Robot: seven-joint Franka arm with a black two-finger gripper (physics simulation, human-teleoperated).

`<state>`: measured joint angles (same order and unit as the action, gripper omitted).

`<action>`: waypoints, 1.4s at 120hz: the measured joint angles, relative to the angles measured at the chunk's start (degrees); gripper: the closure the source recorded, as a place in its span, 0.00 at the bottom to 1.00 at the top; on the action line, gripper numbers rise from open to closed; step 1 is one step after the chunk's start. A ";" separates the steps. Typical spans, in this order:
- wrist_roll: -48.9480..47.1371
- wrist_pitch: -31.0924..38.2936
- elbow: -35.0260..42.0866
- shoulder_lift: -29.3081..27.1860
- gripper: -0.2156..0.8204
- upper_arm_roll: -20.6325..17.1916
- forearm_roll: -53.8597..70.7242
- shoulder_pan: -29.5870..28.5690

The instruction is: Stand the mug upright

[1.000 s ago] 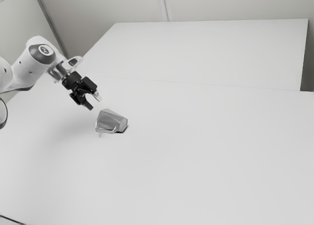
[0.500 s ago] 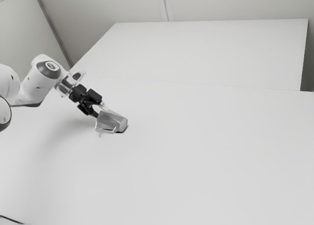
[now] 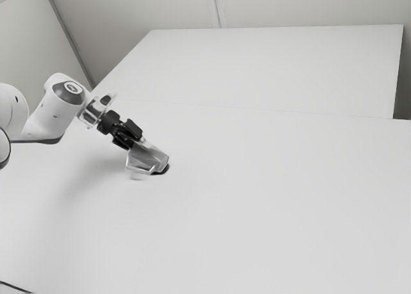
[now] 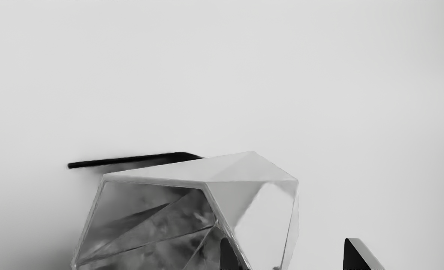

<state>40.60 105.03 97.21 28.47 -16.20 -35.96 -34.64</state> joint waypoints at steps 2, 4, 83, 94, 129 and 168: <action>0.03 0.03 0.00 -0.01 0.66 -0.17 -0.06 -0.01; 0.05 0.07 0.01 -0.01 0.69 -0.34 -0.10 -0.01; -3.25 2.49 5.07 -11.66 0.95 -1.19 5.35 6.14; -4.73 5.18 7.86 -15.85 0.95 2.98 10.79 12.81; -11.41 12.80 14.82 -21.67 0.96 13.69 30.00 31.41; -21.67 16.67 18.18 -21.09 0.96 17.10 39.73 38.03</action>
<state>18.93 121.70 115.39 7.38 0.90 3.77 3.40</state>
